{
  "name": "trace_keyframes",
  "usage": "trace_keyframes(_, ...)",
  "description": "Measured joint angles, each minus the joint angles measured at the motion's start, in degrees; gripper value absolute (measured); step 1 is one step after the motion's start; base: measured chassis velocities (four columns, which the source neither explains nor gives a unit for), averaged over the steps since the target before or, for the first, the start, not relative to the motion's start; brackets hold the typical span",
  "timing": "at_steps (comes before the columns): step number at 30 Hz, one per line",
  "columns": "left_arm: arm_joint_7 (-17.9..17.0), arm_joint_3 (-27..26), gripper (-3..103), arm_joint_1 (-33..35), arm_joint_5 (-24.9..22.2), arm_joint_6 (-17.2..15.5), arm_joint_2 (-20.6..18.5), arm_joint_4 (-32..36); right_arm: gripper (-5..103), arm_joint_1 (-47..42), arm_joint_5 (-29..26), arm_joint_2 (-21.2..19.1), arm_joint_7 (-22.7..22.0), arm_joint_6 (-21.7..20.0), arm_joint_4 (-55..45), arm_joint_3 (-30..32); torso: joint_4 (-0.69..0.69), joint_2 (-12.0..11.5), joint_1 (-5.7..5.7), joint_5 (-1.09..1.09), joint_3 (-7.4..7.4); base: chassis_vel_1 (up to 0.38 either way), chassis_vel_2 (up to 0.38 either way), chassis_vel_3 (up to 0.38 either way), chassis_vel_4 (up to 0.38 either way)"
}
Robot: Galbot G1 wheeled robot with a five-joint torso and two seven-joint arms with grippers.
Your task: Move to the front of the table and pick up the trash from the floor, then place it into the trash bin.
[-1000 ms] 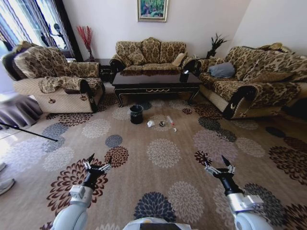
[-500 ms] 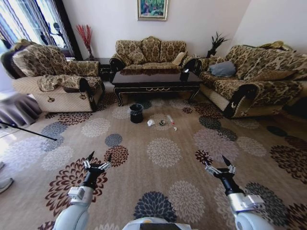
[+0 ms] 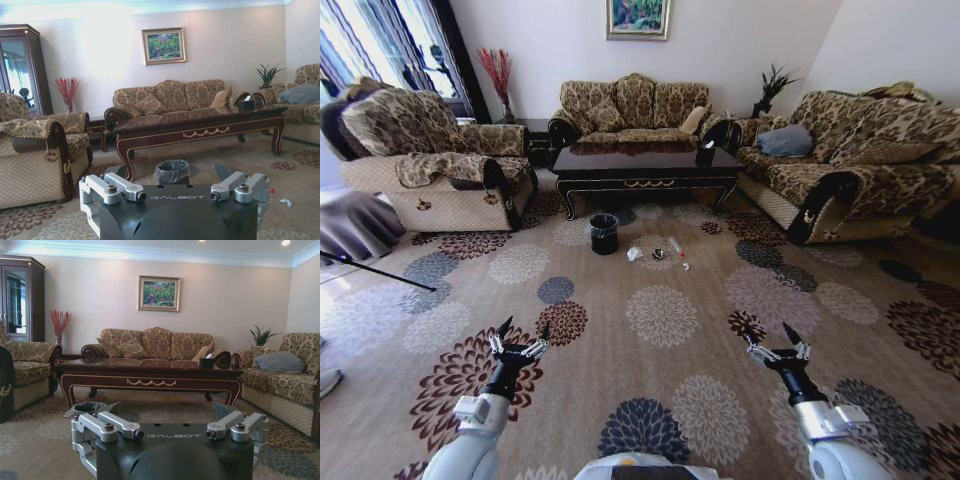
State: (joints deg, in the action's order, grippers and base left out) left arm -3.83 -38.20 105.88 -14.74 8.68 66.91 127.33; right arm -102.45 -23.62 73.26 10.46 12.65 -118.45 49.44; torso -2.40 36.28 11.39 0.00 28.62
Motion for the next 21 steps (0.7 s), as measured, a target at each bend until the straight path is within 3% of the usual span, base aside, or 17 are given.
trace_keyframes(7, 0.1, -5.5, 99, -0.3, -7.3, -0.9, -2.1, -3.2, 100, 0.6, 0.4, -0.3, 0.0, 0.0, 0.6, -1.6, 0.00, -1.9, -0.76, -0.01, -1.13, 0.000, 0.000, 0.000, 0.000)
trace_keyframes(21, 0.3, -8.2, 99, -1.3, -9.1, -0.5, -4.6, -6.4, 100, 1.4, -1.1, -0.8, -0.2, -0.9, 0.5, -1.9, 0.00, -5.1, -2.00, -0.01, -3.12, 0.000, 0.000, 0.000, 0.000)
